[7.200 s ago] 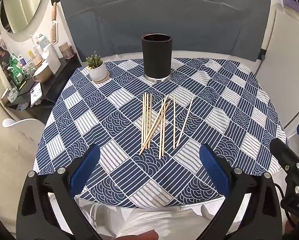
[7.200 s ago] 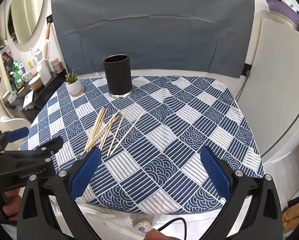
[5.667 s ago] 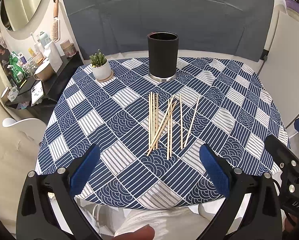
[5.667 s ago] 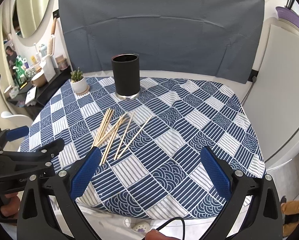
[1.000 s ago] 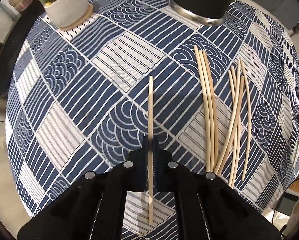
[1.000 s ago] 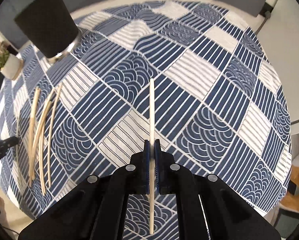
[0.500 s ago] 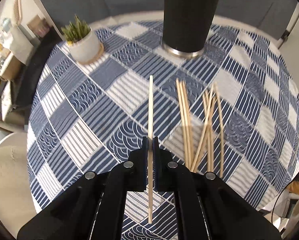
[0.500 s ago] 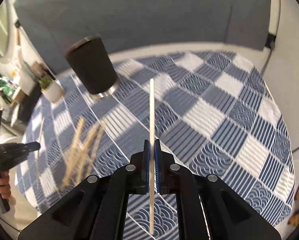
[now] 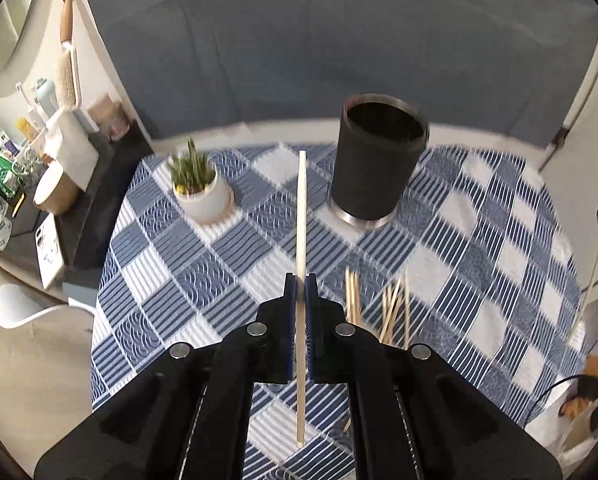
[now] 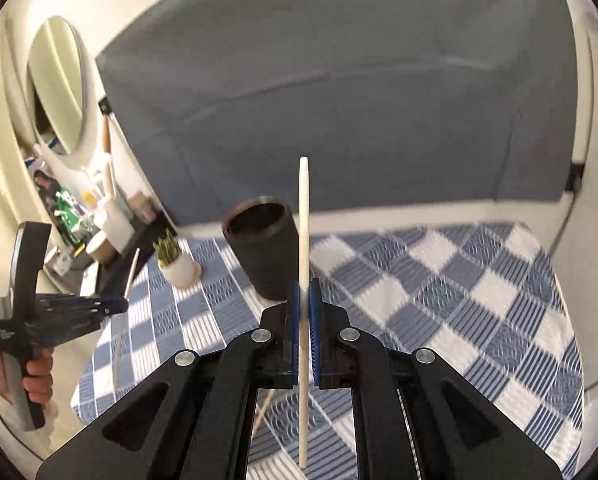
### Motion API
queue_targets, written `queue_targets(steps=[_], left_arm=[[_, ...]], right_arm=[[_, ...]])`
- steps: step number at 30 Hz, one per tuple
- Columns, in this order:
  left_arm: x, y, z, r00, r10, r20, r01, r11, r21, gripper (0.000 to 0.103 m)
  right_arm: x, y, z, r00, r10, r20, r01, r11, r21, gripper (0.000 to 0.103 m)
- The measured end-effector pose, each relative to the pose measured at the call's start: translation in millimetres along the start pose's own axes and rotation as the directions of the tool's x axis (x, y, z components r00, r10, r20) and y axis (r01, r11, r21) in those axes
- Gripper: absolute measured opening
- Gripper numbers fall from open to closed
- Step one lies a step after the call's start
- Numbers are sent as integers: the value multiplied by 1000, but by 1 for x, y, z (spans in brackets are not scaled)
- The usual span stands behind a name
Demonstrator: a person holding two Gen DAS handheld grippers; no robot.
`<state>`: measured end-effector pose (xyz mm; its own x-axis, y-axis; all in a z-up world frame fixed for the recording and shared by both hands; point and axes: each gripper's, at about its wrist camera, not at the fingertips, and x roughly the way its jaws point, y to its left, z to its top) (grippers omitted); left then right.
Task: Organize utensils
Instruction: 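Lift both held sticks upright and carry them over the black cup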
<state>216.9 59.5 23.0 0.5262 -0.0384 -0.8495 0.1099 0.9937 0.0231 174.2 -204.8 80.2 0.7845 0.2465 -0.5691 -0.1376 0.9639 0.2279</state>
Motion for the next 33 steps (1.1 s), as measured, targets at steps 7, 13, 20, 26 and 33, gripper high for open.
queue_targets(steps=[7,13,20,26,33], left_arm=[[-21,1,57,993,-15,113,16,1000,-11,5],[-24,4,103,982,-25,185,27,1000,-7,5],[-19,13,150,951,-96,294,109,994,-27,5],[-6,24,177,880,-245,408,296,953,-66,5],[29,15,192,781,-377,498,428,903,12,5]], right_arm=[[7,26,50,994,64,88,-58,996,-73,5],[28,45,88,979,105,174,-84,989,-124,5],[68,44,119,963,162,214,-141,984,-110,5],[109,42,137,948,222,230,-200,973,-118,5],[153,41,141,924,287,251,-261,956,-132,5]])
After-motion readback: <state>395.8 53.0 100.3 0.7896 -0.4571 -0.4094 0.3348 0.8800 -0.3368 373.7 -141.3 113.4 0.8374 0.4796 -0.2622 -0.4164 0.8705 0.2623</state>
